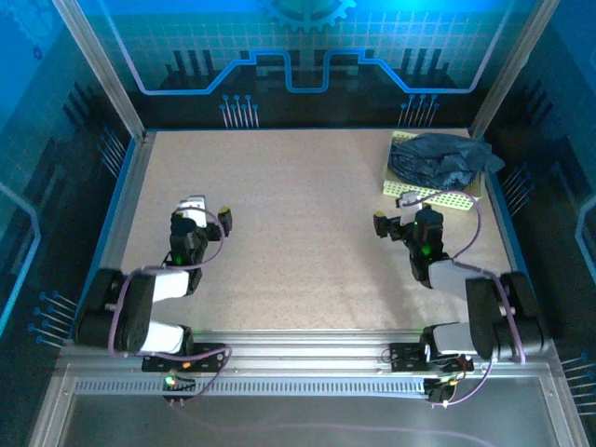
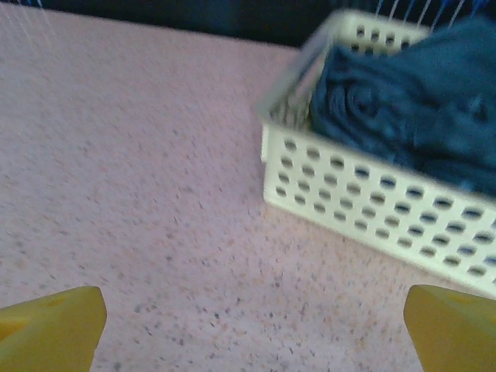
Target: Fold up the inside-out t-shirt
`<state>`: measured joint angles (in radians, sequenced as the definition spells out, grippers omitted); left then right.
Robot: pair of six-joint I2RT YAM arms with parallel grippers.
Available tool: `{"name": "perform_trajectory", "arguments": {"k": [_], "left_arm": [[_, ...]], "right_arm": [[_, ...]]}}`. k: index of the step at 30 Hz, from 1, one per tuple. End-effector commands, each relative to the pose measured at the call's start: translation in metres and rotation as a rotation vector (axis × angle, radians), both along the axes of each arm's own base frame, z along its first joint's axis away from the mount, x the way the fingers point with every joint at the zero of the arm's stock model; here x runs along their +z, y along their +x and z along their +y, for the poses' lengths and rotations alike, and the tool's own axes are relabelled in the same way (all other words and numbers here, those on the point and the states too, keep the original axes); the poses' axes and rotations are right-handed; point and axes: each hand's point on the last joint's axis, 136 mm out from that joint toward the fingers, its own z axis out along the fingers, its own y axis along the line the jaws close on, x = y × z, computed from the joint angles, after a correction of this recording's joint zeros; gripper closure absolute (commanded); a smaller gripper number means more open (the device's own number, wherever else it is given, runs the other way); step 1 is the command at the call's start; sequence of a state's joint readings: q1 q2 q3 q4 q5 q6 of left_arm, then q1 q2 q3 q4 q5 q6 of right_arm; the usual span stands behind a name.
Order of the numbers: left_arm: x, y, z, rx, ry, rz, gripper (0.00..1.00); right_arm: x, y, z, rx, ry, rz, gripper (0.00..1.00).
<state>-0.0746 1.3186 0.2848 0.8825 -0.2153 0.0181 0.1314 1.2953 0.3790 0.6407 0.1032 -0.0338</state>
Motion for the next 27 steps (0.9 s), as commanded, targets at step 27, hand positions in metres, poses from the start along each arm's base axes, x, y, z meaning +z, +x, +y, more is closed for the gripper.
{"name": "perform_trajectory", "arguments": {"k": [27], "left_arm": [[0.059,-0.053,-0.030,0.077,-0.615,0.308,0.01]], "right_arm": [[0.057,0.091,-0.159,-0.737,0.251,0.455,0.00]]}}
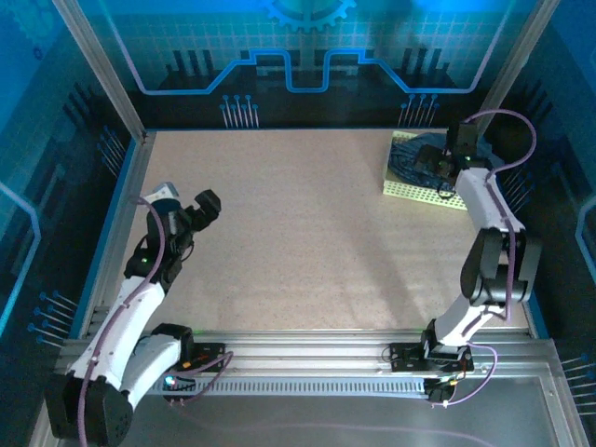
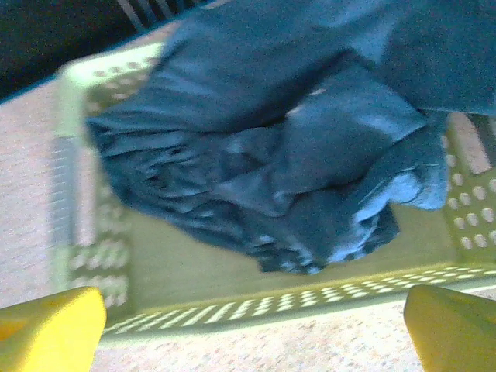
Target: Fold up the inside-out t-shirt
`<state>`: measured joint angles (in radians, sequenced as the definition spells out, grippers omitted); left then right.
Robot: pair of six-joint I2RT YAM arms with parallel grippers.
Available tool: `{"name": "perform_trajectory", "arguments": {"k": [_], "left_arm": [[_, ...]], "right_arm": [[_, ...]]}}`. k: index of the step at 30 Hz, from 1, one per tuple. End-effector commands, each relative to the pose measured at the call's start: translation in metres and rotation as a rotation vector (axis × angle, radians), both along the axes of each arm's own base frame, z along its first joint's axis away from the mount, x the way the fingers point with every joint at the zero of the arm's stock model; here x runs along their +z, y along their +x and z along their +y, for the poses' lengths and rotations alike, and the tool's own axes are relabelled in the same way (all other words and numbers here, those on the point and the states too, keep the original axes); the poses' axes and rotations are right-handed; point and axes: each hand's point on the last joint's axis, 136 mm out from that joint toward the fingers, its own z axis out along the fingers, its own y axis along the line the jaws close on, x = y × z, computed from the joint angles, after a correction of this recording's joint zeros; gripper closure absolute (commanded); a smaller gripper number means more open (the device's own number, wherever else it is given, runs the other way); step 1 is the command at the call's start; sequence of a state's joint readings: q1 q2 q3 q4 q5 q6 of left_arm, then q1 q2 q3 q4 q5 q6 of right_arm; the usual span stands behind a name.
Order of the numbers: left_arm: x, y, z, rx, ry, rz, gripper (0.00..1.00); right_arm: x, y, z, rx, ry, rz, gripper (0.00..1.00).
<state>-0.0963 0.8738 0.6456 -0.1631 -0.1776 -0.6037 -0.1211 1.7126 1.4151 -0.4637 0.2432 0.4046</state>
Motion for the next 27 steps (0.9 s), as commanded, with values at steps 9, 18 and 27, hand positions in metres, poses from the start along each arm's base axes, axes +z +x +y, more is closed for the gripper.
{"name": "perform_trajectory", "arguments": {"k": [9,18,27], "left_arm": [[-0.035,-0.013,-0.034,-0.170,-0.068,0.091,0.01],[-0.028,-0.009,-0.032,-0.154,-0.055,0.085,0.01],[-0.022,-0.002,-0.036,-0.163,-0.075,0.090,0.01]], "right_arm": [[-0.065,0.044,-0.049,-0.143,-0.021,0.193,0.00],[-0.114,0.060,-0.074,-0.274,0.044,0.343,0.14],[-0.106,0.085,-0.106,-0.317,0.077,0.285,0.63]]}}
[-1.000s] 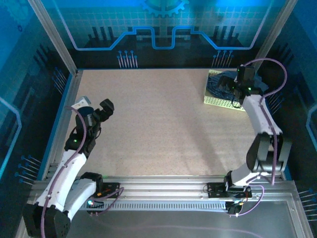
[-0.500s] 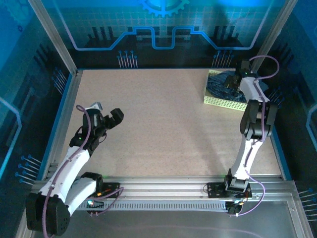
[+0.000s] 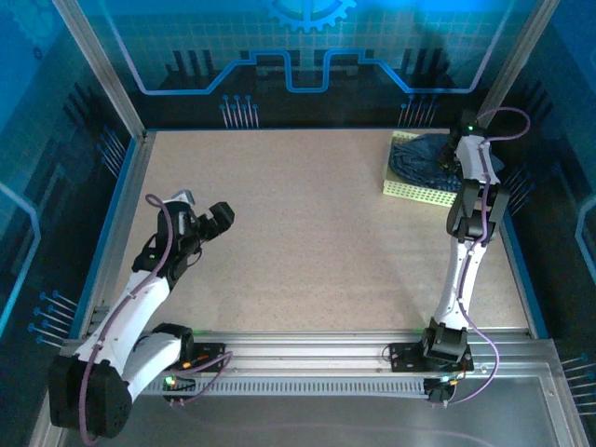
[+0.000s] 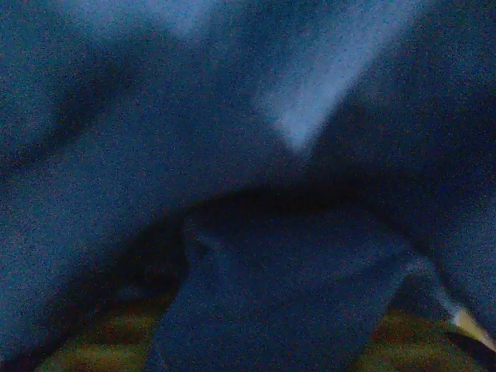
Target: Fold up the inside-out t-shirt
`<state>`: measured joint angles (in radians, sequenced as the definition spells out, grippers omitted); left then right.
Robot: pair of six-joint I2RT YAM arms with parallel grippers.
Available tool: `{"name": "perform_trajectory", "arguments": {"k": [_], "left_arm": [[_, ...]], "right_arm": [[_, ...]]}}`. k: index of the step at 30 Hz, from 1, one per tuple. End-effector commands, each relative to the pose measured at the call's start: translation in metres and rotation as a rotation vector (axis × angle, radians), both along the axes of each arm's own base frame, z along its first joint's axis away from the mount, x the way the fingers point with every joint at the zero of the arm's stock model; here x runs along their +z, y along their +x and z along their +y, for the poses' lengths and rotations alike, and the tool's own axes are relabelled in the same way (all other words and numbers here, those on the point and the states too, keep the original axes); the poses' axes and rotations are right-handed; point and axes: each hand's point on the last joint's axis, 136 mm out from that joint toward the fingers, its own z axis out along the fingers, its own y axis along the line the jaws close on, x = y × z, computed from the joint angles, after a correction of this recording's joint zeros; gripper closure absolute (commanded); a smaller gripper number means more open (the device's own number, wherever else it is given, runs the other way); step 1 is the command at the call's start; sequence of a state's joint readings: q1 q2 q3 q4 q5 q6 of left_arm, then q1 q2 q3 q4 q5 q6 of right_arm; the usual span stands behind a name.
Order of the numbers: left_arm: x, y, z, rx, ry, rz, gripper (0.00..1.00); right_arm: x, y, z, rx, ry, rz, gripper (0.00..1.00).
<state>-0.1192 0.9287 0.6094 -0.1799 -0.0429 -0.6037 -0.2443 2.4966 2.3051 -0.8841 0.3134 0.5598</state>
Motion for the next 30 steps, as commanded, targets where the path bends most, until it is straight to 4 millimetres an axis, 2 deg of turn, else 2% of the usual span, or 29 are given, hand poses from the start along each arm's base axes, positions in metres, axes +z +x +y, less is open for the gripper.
{"name": "perform_trajectory", "arguments": {"k": [1,4,7,9,10,13,22,26,30], "left_arm": [[0.016,0.003,-0.007,-0.023,-0.023,-0.026,0.01],[0.018,0.002,-0.008,-0.030,-0.030,-0.026,0.01],[0.020,0.000,-0.010,-0.041,-0.036,-0.028,0.01],[0.022,-0.003,-0.012,-0.053,-0.041,-0.032,0.01],[0.022,-0.004,-0.013,-0.059,-0.045,-0.032,0.01],[0.025,-0.008,-0.015,-0.071,-0.048,-0.039,0.01],[0.034,-0.018,-0.021,-0.114,-0.053,-0.054,0.01],[0.037,-0.022,-0.025,-0.136,-0.068,-0.060,0.01],[0.039,-0.025,-0.029,-0.156,-0.081,-0.064,0.01]], "right_arm": [[0.016,0.000,-0.013,-0.023,-0.007,-0.007,0.68],[0.048,0.007,-0.010,0.010,-0.010,-0.077,0.80],[0.087,0.016,0.006,0.105,0.018,-0.179,0.87],[0.114,0.013,0.012,0.125,0.011,-0.217,0.90],[0.137,0.010,0.018,0.145,0.007,-0.258,0.91],[0.182,0.005,0.036,0.206,0.002,-0.348,0.94],[0.296,-0.040,0.089,0.314,-0.013,-0.586,1.00],[0.350,-0.064,0.125,0.408,-0.042,-0.695,1.00],[0.401,-0.091,0.174,0.539,-0.078,-0.795,1.00]]}}
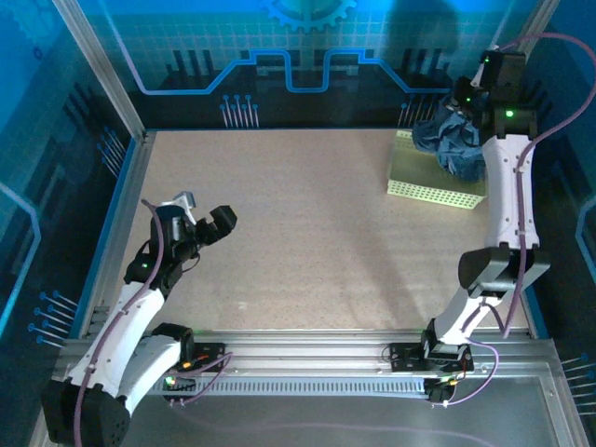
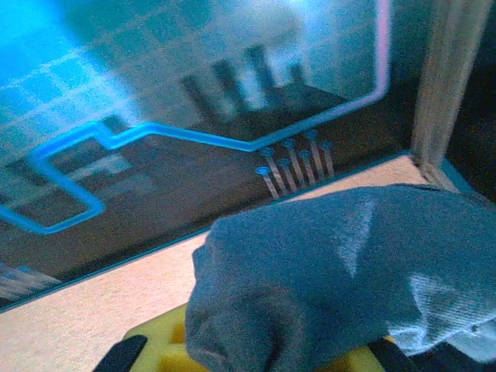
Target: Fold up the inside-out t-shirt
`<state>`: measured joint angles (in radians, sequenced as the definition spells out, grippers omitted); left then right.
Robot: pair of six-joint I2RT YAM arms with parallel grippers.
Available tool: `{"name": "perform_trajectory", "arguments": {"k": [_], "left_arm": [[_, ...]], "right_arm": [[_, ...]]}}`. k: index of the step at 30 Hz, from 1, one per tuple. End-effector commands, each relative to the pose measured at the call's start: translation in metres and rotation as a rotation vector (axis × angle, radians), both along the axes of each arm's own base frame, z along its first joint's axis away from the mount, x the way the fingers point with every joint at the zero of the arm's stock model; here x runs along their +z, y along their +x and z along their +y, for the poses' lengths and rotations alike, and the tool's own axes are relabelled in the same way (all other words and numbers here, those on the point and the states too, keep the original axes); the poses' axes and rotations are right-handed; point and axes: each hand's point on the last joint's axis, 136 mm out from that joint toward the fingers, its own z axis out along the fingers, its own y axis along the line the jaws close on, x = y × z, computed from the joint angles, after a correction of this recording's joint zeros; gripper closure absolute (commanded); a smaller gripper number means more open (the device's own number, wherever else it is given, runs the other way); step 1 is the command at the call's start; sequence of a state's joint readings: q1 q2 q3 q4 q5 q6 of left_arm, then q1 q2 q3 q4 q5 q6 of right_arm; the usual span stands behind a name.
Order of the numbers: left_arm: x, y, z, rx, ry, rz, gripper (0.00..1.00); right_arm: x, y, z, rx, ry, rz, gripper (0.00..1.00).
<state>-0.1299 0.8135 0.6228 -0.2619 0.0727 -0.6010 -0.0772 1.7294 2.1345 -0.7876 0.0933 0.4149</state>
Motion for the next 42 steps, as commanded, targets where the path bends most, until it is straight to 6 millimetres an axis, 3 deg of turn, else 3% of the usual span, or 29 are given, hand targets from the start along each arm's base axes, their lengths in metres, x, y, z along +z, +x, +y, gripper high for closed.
{"name": "perform_trajectory", "arguments": {"k": [1,7,13,15,18,20,23,26,28,30,32,34,36,39,42], "left_arm": [[0.017,-0.005,-0.009,-0.049,-0.020,-0.028,0.01],[0.020,-0.011,-0.010,-0.060,-0.018,-0.035,0.01],[0.022,-0.015,-0.009,-0.064,-0.012,-0.042,0.01],[0.023,-0.015,-0.010,-0.064,-0.017,-0.045,0.01],[0.024,-0.015,-0.009,-0.059,-0.023,-0.055,0.01],[0.025,-0.016,-0.008,-0.051,-0.024,-0.063,0.01],[0.025,-0.018,-0.005,-0.031,-0.025,-0.071,0.01],[0.024,-0.019,-0.003,-0.022,-0.027,-0.072,0.01],[0.021,-0.019,-0.004,-0.027,-0.028,-0.064,0.01],[0.016,-0.019,-0.006,-0.033,-0.028,-0.045,0.01],[0.009,-0.019,-0.008,-0.043,-0.037,-0.010,0.01],[0.003,-0.019,-0.017,-0.084,-0.046,0.019,0.01],[-0.004,-0.019,-0.028,-0.130,-0.038,0.047,0.01],[-0.017,-0.018,-0.049,-0.207,-0.003,0.093,0.01],[-0.034,-0.018,-0.071,-0.270,0.081,0.150,0.01]], "right_arm": [[0.063,-0.028,0.047,0.135,-0.057,-0.153,1.00],[0.134,-0.081,0.120,0.308,-0.142,-0.334,1.00],[0.198,-0.142,0.163,0.412,-0.174,-0.519,1.00],[0.207,-0.155,0.178,0.476,-0.167,-0.555,1.00],[0.201,-0.162,0.204,0.564,-0.144,-0.543,1.00],[0.188,-0.161,0.225,0.619,-0.133,-0.507,1.00],[0.151,-0.154,0.266,0.710,-0.122,-0.431,1.00],[0.091,-0.141,0.306,0.779,-0.077,-0.299,1.00],[0.036,-0.130,0.331,0.814,-0.024,-0.181,0.97],[-0.017,-0.122,0.342,0.804,-0.003,-0.061,0.95],[-0.069,-0.118,0.342,0.764,0.008,0.050,0.91],[-0.121,-0.119,0.331,0.709,-0.006,0.145,0.77],[-0.160,-0.123,0.320,0.677,-0.002,0.212,0.63],[-0.198,-0.133,0.299,0.644,-0.001,0.300,0.45],[-0.217,-0.140,0.271,0.594,-0.002,0.338,0.33]]}}
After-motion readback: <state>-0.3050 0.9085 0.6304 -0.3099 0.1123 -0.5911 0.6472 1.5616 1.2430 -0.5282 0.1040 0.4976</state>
